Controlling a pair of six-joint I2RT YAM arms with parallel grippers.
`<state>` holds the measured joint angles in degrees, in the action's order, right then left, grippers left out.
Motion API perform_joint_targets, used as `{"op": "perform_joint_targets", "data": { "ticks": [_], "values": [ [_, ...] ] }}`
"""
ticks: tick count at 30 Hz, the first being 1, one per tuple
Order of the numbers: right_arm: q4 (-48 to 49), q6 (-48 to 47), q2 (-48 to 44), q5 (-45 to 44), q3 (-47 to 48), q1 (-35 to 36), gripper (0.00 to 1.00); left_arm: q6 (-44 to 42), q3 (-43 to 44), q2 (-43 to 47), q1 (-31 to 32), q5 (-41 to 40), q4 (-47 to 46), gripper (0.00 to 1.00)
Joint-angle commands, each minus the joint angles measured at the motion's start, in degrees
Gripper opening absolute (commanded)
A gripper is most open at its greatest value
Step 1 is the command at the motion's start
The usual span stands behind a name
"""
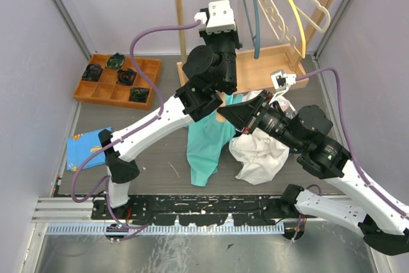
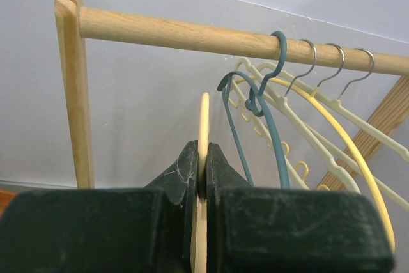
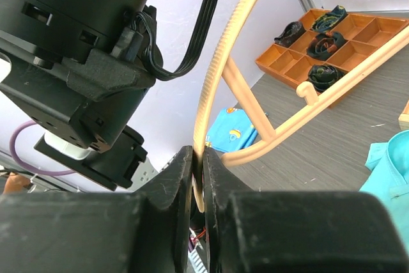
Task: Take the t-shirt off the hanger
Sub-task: Remove the T-shirt from the hanger, then place the hanger on the clothesline.
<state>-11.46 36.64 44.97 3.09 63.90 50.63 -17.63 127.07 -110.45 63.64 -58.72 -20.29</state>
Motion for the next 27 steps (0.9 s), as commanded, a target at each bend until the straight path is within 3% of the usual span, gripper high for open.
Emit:
{"op": "perform_joint_targets", "data": {
  "ticks": [1, 8, 20, 27],
  "values": [
    [6.4, -0.4, -1.0, 1.0, -0.6, 0.2, 0.11, -0.1, 1.8, 0.7, 0.6, -0.9, -2.8, 0.0],
    [8.0, -0.8, -1.6, 0.7, -1.1, 0.2, 0.01, -0.2, 2.0, 0.9, 0.7, -0.6, -2.7, 0.01],
    [9.6, -1.1, -2.7, 1.0, -2.4, 0.2, 0.01, 0.0, 1.1, 2.6, 0.6, -0.4, -2.1, 0.35],
    [10.2, -1.6, -2.3, 1.5, -2.1, 0.2, 0.01, 0.0, -2.9, 6.0, 0.7, -0.5, -1.8, 0.44]
  ]
}}
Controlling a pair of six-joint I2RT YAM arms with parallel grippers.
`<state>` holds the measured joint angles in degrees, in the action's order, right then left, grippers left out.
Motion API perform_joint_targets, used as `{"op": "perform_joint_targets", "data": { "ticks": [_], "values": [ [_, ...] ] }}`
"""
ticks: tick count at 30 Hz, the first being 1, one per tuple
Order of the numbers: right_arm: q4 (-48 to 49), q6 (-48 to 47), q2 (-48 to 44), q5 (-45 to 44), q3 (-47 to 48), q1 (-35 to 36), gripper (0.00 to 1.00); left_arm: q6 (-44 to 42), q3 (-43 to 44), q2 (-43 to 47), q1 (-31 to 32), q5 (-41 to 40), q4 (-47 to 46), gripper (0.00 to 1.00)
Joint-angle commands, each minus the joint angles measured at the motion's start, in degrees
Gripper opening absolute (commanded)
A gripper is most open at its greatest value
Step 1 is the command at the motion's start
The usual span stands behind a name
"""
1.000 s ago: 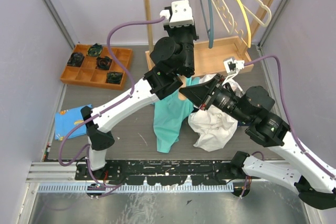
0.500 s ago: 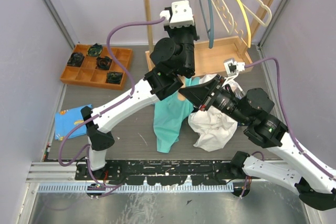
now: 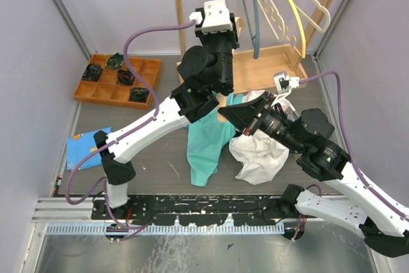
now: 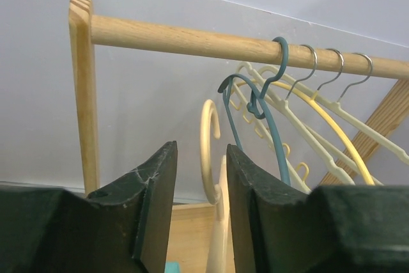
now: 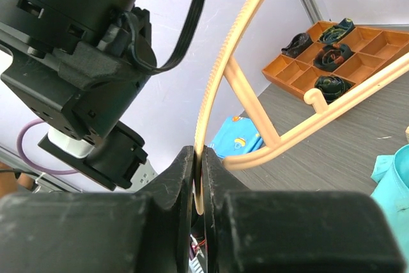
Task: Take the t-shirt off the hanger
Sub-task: Place the hanger on the clothesline.
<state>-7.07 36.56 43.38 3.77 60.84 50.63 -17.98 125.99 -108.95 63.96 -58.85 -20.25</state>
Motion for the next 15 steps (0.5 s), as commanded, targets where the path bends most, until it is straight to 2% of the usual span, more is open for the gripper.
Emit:
{"op": "perform_joint_targets", "data": {
  "ticks": [1, 6, 9, 15],
  "values": [
    [5.8, -1.5, -0.6, 0.9, 1.0, 0.2, 0.01, 0.4, -2.7, 5.2, 0.3, -0.5, -1.7, 0.47],
    [6.5, -1.7, 0.1, 1.2, 1.3, 0.2, 0.01, 0.5, -6.2, 8.3, 0.3, -0.9, -1.6, 0.57],
    [7.0, -2.1, 0.7, 1.5, 1.6, 0.2, 0.01, -0.2, -7.8, 9.9, 0.3, -1.7, -1.2, 0.59],
    [7.3, -3.8, 3.6, 2.4, 3.6, 0.2, 0.01, -3.4, -15.9, 19.4, 0.3, -1.6, -4.3, 0.63]
  ]
}}
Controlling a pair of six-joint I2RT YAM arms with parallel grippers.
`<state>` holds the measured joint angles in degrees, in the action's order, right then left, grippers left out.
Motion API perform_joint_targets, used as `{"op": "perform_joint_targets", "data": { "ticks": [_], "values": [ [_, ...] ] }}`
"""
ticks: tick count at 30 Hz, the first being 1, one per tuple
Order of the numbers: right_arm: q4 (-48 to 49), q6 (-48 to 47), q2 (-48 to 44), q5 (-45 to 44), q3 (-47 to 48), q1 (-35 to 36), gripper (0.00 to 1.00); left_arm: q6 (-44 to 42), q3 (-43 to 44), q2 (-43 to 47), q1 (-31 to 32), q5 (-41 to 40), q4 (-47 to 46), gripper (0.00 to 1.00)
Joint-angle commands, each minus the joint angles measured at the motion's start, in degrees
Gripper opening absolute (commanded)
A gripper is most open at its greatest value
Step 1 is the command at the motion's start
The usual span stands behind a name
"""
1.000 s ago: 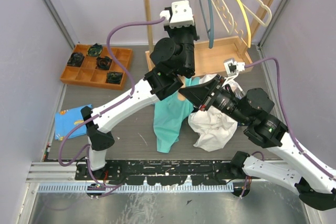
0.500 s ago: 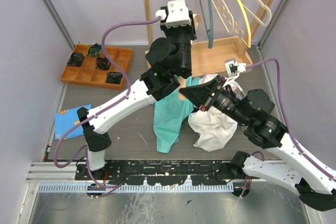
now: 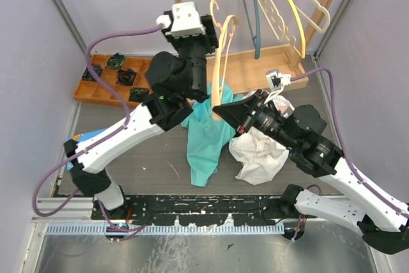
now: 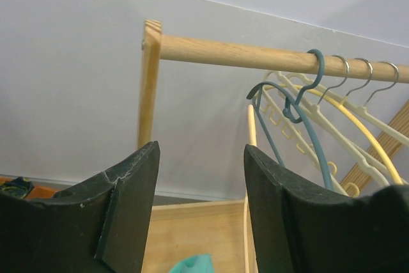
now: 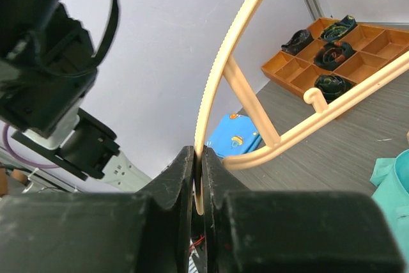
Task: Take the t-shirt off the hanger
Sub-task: Place the hanger on the clothesline.
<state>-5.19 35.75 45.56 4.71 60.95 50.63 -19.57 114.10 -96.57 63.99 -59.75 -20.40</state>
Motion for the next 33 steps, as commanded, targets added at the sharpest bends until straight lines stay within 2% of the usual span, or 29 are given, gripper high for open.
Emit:
{"op": "perform_joint_targets", "data": {
  "ticks": [1, 11, 15, 22, 33],
  "values": [
    [5.5, -3.5, 2.0, 1.4, 4.0, 0.2, 0.01, -1.8, -5.5, 8.9, 0.3, 0.1, -3.9, 0.64],
    [9.6, -6.9, 9.2, 2.8, 10.4, -0.8, 0.0, 4.6, -18.0, 26.3, 0.3, 7.2, 7.1, 0.7],
    [12.1, -6.1, 12.5, 4.9, 12.5, -3.2, 0.01, 7.3, -20.2, 29.8, 0.3, 7.6, 10.7, 0.75],
    [20.9, 2.4, 18.1, 15.0, 14.2, -12.7, 0.01, 11.5, -23.2, 33.0, 0.3, 10.3, 14.8, 0.98],
    [26.3, 6.9, 24.7, 21.0, 17.0, -17.5, 0.01, 13.2, -24.1, 35.2, 0.3, 11.6, 18.9, 0.98]
  ]
}}
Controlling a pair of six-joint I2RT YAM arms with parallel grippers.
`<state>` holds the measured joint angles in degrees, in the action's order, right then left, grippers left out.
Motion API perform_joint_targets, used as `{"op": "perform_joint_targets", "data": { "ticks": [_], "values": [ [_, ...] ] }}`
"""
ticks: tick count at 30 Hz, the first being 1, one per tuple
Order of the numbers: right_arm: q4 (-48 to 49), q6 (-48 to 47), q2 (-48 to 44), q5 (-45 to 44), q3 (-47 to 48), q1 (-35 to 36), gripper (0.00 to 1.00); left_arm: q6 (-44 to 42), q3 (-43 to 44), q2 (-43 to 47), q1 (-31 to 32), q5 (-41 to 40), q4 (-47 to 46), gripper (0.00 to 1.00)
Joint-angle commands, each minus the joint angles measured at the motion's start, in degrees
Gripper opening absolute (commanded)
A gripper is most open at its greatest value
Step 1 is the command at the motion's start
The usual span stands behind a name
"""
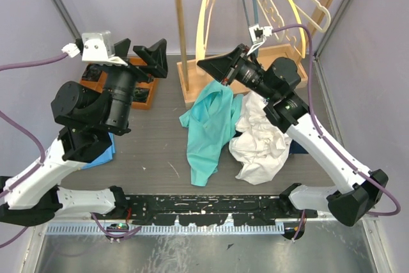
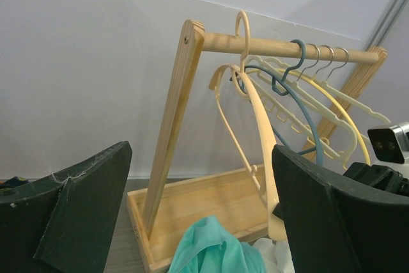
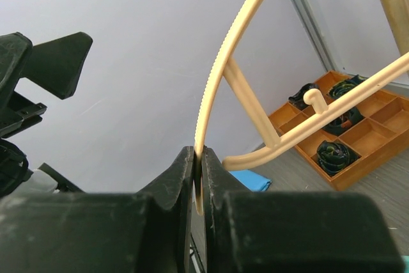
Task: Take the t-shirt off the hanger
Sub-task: Place the hanger on the clothesline.
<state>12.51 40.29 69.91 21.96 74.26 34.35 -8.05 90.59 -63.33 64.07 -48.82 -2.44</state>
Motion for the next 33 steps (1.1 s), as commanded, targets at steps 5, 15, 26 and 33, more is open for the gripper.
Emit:
{"op": "perform_joint_targets", "data": {
  "ticks": [5, 15, 26, 33],
  "values": [
    [11.2, 4.9, 2.4, 5.3, 3.7, -2.9, 0.01, 2.6, -0.8, 2.5, 0.2, 0.5, 2.2, 0.98],
    [12.7, 7.5, 2.0, 6.2, -0.8, -4.1, 0.01, 3.3, 0.0, 1.7, 0.1, 1.6, 5.4, 0.98],
    [9.1, 7.2, -3.0, 4.1, -5.1, -4.3, 0.41, 7.1, 0.8, 0.4, 0.2, 5.8, 11.4, 0.98],
    [-0.2, 1.5, -8.7, 0.5, -1.7, -5.2, 0.58, 11.9, -3.8, 2.6, 0.2, 11.4, 17.3, 0.98]
  ]
}}
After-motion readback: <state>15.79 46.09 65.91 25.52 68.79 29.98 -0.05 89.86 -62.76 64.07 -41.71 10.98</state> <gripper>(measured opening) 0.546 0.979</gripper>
